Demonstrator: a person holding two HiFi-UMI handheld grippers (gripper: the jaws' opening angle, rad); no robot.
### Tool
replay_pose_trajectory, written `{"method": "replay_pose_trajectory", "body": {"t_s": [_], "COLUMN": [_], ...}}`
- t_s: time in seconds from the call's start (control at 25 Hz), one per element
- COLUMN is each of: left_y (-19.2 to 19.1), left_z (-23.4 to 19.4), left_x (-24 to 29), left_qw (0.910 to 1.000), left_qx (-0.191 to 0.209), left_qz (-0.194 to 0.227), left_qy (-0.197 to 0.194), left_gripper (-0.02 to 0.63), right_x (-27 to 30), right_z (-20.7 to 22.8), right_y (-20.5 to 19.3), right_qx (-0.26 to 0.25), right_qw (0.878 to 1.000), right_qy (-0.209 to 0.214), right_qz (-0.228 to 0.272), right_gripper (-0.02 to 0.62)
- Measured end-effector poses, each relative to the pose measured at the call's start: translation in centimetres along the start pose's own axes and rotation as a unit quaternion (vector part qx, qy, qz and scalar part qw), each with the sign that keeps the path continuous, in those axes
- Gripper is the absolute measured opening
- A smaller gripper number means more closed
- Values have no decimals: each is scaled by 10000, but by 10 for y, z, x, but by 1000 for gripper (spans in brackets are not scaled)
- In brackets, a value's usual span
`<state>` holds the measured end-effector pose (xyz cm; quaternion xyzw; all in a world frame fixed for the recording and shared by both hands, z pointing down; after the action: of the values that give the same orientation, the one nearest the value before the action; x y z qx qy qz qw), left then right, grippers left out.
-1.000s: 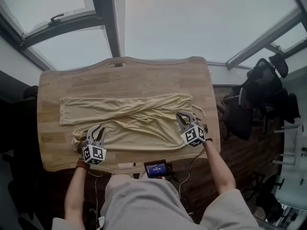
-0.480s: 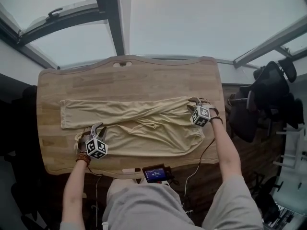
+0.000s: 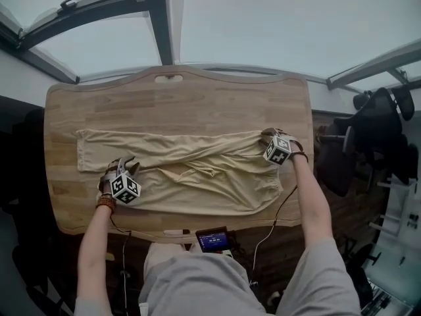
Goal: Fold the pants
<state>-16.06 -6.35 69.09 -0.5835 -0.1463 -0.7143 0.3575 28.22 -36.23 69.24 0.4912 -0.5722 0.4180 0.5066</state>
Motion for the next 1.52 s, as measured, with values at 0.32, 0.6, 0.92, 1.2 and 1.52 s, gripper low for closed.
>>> {"method": "replay_pose_trajectory", "body": {"t_s": [0.32,0.6,0.92,1.2,1.52], "left_y": [6,4,-6,-39,-65], "left_z": [-3,-6,34,126,181], "left_x": [1,-58,-110,-123,-106], "left_qw": [9998,9958,9873,9878,9963], "left_qx": [-177,-275,395,1013,479], "left_qz": [-111,496,673,394,-140], "left_qy": [-79,725,1387,1119,706], "left_gripper": [14,12,12,12,12], "right_x": [-29,-95,-137,-117,-81], "right_z": [-9,-57,-150,-242,-305], "right_y": [-1,-22,-48,-67,-85], "right_qx": [77,-247,-202,102,285], "right_qw": [9980,9895,9815,9868,9892], "right_qy": [-433,-1007,-1420,-959,-102], "right_qz": [465,1011,1270,1304,1436], "right_gripper": [9,9,9,8,11]}}
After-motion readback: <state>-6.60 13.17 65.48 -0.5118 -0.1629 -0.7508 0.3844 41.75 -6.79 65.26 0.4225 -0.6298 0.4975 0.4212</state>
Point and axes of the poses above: the fingertips, and each gripper's own axes: x forward along the fingers, z to its right, y out of its top, the point moved 7 cm from there along -x, backward along the fingers, and after that the axes turned 10 degrees about -z, right-handed, at the moved point
